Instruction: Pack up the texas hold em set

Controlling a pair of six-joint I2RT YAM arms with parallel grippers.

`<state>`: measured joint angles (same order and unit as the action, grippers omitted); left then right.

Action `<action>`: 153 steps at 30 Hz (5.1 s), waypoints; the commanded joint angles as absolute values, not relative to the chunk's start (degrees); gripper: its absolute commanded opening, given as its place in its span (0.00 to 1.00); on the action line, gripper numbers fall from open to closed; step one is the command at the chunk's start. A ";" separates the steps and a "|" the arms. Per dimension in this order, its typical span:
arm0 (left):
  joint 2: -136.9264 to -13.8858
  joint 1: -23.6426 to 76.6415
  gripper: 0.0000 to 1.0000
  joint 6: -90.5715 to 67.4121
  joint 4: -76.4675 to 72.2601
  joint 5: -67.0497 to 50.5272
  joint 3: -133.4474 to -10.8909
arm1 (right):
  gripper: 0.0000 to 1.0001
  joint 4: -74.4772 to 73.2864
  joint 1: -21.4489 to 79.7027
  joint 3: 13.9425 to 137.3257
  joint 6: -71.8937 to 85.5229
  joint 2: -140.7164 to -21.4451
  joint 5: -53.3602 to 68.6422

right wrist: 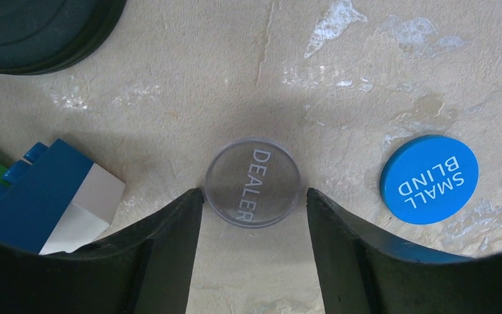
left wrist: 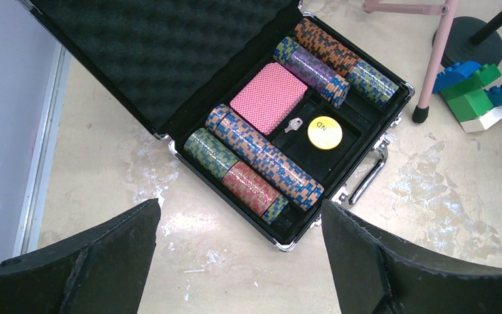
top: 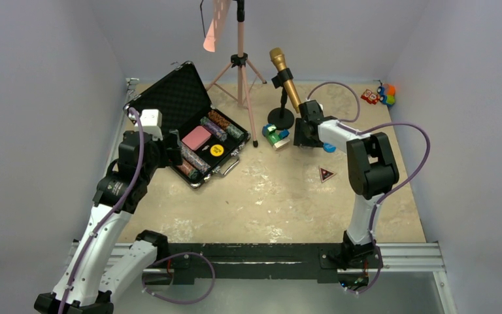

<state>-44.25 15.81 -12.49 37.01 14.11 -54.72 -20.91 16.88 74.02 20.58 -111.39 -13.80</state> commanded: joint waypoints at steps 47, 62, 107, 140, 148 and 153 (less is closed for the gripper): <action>-42.81 15.56 0.96 -13.10 35.31 13.56 -54.85 | 0.31 -23.73 17.26 73.07 20.64 -106.55 -11.60; -43.29 15.56 0.96 -13.40 35.37 12.95 -54.78 | 0.52 -22.74 19.07 66.81 20.96 -99.49 -12.28; -41.31 15.56 0.96 -13.62 35.33 12.66 -54.76 | 0.50 -28.09 15.20 78.91 22.65 -113.28 -14.39; -41.92 15.56 0.96 -13.89 35.31 12.48 -54.63 | 0.38 -22.11 35.55 62.04 28.81 -94.63 -15.42; -42.39 15.56 0.96 -13.89 35.25 12.39 -54.60 | 0.38 -22.42 42.66 71.75 26.39 -96.78 -14.23; -42.31 15.56 0.96 -13.89 35.24 12.24 -54.58 | 0.37 -22.47 45.86 81.61 23.16 -103.29 -12.11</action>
